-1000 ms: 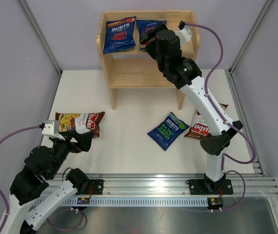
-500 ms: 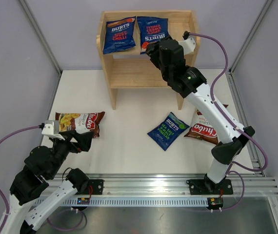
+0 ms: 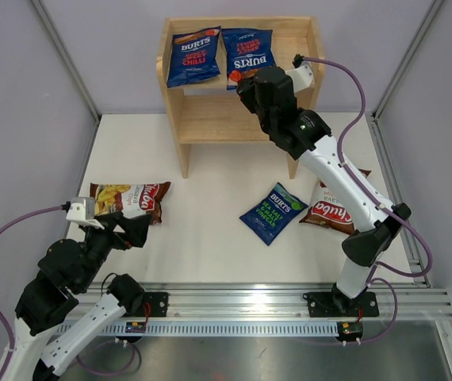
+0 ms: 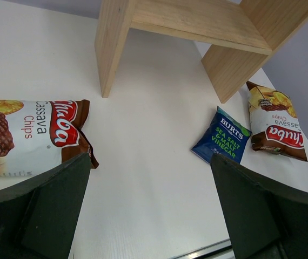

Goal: Place and organize the chips bags onto the shelf

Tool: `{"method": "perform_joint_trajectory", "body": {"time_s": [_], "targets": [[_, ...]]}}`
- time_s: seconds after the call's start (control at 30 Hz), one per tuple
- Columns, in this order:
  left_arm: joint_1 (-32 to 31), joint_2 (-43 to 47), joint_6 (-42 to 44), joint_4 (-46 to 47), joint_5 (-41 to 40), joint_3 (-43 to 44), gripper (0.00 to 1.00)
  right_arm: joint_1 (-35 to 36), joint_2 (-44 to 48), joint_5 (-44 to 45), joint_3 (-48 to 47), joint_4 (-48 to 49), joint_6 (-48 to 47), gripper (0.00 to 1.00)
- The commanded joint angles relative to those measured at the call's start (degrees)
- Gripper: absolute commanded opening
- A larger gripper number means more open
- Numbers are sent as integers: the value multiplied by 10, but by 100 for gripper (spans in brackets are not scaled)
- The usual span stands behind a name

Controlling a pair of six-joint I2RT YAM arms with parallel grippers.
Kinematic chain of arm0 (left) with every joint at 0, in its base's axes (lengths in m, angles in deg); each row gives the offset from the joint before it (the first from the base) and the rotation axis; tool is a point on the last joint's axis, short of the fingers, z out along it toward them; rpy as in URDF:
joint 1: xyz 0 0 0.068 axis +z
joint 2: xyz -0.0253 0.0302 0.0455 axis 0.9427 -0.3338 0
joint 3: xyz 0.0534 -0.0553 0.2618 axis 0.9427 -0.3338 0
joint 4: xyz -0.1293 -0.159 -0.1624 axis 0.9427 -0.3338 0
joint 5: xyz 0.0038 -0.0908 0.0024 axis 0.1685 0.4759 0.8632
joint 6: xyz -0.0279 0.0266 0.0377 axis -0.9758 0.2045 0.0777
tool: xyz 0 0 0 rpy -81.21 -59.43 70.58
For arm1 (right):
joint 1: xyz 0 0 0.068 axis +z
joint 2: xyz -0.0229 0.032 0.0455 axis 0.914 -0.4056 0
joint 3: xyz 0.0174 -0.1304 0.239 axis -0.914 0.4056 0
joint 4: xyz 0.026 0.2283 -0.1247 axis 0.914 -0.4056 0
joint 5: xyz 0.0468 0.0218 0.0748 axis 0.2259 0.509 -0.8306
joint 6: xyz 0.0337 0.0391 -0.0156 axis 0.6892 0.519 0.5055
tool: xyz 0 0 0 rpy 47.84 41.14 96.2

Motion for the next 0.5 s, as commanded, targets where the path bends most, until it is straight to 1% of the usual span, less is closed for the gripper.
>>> {"method": "perform_joint_trajectory", "body": {"time_s": [0.0,0.03,0.1,0.23,0.27,0.37,0.4,0.47], "targets": [[1,4,2,18,-7,-5,97,9,-28,-11,-26,10,15,32],[1,4,2,17,-7,-5,97,10,-36,-15,-35,12,18,33],[1,6,1,17,-7,-5,97,10,-47,-18,-52,4,18,38],[1,8,2,18,-6,-5,97,9,-74,-24,-89,-18,23,42],[1,9,2,17,-6,-5,97,9,-75,-28,-86,-13,24,42],[1,9,3,17,-5,-5,97,10,-74,-35,-79,0,28,49],[1,9,2,18,-5,-5,97,10,-71,-36,-77,0,29,53],[1,9,2,17,-5,-6,96,9,-66,-36,-74,1,28,56]]}}
